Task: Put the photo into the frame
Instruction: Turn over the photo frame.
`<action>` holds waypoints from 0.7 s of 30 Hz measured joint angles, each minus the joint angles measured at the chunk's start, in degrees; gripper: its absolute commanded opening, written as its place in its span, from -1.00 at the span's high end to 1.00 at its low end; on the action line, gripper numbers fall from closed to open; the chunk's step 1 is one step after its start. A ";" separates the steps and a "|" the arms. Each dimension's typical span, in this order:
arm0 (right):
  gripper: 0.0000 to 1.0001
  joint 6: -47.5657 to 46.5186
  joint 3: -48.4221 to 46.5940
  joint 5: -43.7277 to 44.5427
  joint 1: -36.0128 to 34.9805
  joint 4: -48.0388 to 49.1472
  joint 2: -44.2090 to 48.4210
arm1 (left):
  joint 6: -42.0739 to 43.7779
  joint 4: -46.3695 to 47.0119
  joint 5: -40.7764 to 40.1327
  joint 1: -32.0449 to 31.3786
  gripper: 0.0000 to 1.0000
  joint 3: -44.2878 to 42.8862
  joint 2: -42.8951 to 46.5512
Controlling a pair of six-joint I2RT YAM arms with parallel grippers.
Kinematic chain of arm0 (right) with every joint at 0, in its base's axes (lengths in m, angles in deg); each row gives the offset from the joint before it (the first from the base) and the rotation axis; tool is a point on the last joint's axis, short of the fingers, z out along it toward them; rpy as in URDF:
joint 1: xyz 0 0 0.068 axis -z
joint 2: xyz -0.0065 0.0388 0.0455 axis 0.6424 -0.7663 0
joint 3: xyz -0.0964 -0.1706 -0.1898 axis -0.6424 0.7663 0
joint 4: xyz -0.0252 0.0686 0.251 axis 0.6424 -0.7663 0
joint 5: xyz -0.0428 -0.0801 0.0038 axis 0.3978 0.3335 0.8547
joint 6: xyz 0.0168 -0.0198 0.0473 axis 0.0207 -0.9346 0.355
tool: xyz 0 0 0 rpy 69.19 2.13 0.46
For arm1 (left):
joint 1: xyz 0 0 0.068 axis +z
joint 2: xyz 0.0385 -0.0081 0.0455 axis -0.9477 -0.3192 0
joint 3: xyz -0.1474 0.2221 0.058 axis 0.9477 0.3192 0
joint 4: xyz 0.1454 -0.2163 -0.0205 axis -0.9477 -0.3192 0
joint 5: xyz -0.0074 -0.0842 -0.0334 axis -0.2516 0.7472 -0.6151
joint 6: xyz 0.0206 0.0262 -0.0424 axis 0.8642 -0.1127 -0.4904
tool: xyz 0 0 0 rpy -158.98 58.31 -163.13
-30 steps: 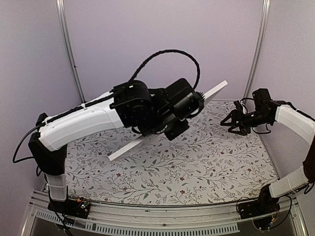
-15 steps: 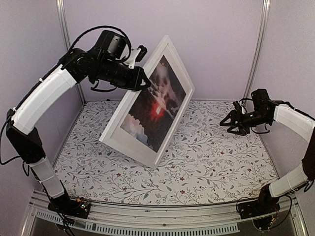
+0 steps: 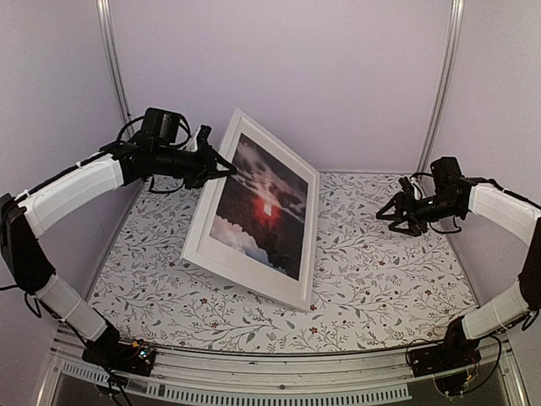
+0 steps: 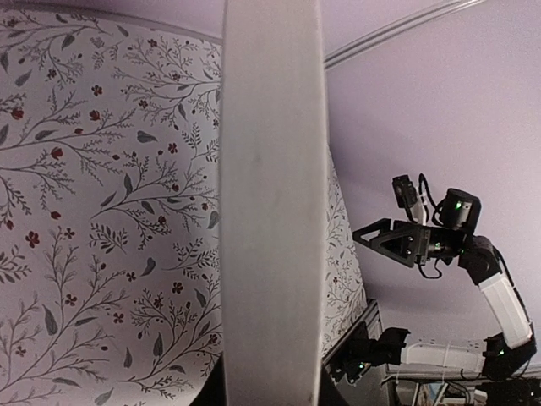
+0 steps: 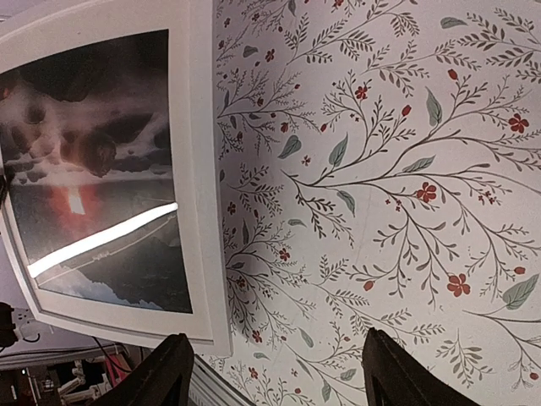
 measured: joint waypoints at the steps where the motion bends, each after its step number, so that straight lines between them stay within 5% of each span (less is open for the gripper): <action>1: -0.45 0.02 0.13 -0.15 0.00 0.20 0.00 | -1.60 1.84 0.85 0.37 1.00 1.99 0.13; 21: -0.47 0.68 4.31 -3.06 0.00 4.48 -1.20 | -17.81 30.03 5.03 1.66 1.00 27.26 -0.98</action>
